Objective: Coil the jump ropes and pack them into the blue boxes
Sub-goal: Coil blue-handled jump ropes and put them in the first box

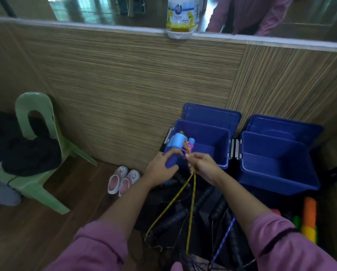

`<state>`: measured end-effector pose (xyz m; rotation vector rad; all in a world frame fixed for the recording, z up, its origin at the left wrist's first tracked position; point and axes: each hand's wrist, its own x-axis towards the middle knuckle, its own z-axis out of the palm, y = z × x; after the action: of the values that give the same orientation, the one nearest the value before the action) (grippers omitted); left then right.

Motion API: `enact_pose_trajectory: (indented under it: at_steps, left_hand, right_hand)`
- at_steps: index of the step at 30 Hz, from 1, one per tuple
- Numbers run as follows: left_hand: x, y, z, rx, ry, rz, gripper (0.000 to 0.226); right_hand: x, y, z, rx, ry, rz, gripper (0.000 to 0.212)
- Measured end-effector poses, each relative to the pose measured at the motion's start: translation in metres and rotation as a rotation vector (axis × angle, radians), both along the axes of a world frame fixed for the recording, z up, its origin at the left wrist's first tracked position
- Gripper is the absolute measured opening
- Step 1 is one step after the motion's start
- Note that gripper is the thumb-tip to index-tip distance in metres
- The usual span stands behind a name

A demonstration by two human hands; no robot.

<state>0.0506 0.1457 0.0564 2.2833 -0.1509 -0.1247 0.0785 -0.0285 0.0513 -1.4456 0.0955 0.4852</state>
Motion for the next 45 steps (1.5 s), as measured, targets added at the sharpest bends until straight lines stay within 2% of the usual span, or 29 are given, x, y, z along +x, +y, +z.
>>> enact_pose_trajectory:
  at_steps: [4, 8, 10, 12, 14, 17, 24, 26, 29, 31, 36, 40, 43, 45]
  left_hand:
    - [0.011, -0.007, 0.018, -0.391, -0.077, 0.066, 0.036]
    - [0.015, -0.012, 0.025, -0.704, 0.004, 0.222, 0.042]
    - [0.013, -0.014, 0.029, -0.877, 0.112, 0.253, 0.039]
    - [0.01, -0.016, 0.03, -0.945, 0.188, 0.237, 0.037]
    - [0.009, -0.015, 0.024, -0.927, 0.187, 0.249, 0.037]
    - [0.009, -0.01, 0.016, -0.794, 0.116, 0.275, 0.039]
    - [0.02, 0.009, 0.028, -0.488, -0.08, 0.274, 0.035]
    - [0.025, 0.029, 0.029, -0.307, -0.115, 0.297, 0.032]
    - [0.028, 0.058, 0.028, 0.096, -0.094, 0.233, 0.031]
    - [0.029, 0.067, 0.026, 0.223, -0.042, 0.207, 0.037]
    - [0.027, 0.056, 0.022, 0.454, -0.1, -0.05, 0.044]
    - [0.026, 0.044, 0.019, 0.521, -0.072, -0.297, 0.085]
    - [0.024, 0.033, 0.016, 0.646, -0.105, -0.503, 0.087]
    - [0.022, 0.024, 0.014, 0.734, -0.123, -0.562, 0.095]
  right_hand:
    - [-0.008, 0.018, -0.002, -0.017, -0.002, 0.034, 0.026]
    - [-0.022, 0.028, 0.002, -0.088, 0.048, 0.198, 0.036]
    - [-0.027, 0.027, 0.001, -0.151, 0.086, 0.302, 0.043]
    - [-0.029, 0.022, 0.001, -0.167, 0.136, 0.336, 0.046]
    - [-0.029, 0.013, 0.0, -0.181, 0.126, 0.337, 0.044]
    - [-0.027, 0.001, 0.003, -0.287, -0.008, 0.37, 0.036]
    - [-0.014, -0.018, 0.023, -0.759, -0.437, 0.596, 0.014]
    - [-0.014, -0.028, 0.03, -0.826, -0.52, 0.585, 0.016]
    - [-0.01, -0.044, 0.04, -0.923, -0.58, 0.609, 0.024]
    - [-0.008, -0.054, 0.045, -0.951, -0.585, 0.616, 0.024]
    - [-0.002, -0.065, 0.067, -0.917, -0.655, 0.569, 0.019]
    - [0.006, -0.076, 0.083, -1.021, -0.711, 0.556, 0.019]
    - [0.009, -0.076, 0.091, -0.99, -0.727, 0.58, 0.012]
    - [0.012, -0.073, 0.094, -0.934, -0.727, 0.612, 0.01]
